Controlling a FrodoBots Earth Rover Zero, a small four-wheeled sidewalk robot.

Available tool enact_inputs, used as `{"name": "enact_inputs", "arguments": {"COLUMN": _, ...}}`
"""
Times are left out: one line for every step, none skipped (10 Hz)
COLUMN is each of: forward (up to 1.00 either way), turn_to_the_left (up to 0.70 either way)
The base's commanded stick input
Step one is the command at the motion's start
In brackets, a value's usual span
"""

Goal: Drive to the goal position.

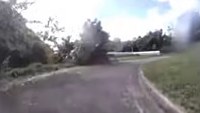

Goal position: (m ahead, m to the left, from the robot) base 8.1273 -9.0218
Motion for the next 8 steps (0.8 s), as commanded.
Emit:
{"name": "enact_inputs", "arguments": {"forward": 1.00, "turn_to_the_left": -0.34}}
{"name": "enact_inputs", "arguments": {"forward": 1.00, "turn_to_the_left": -0.38}}
{"name": "enact_inputs", "arguments": {"forward": 1.00, "turn_to_the_left": -0.39}}
{"name": "enact_inputs", "arguments": {"forward": 1.00, "turn_to_the_left": -0.39}}
{"name": "enact_inputs", "arguments": {"forward": 1.00, "turn_to_the_left": -0.38}}
{"name": "enact_inputs", "arguments": {"forward": 1.00, "turn_to_the_left": -0.18}}
{"name": "enact_inputs", "arguments": {"forward": 1.00, "turn_to_the_left": -0.12}}
{"name": "enact_inputs", "arguments": {"forward": 1.00, "turn_to_the_left": -0.07}}
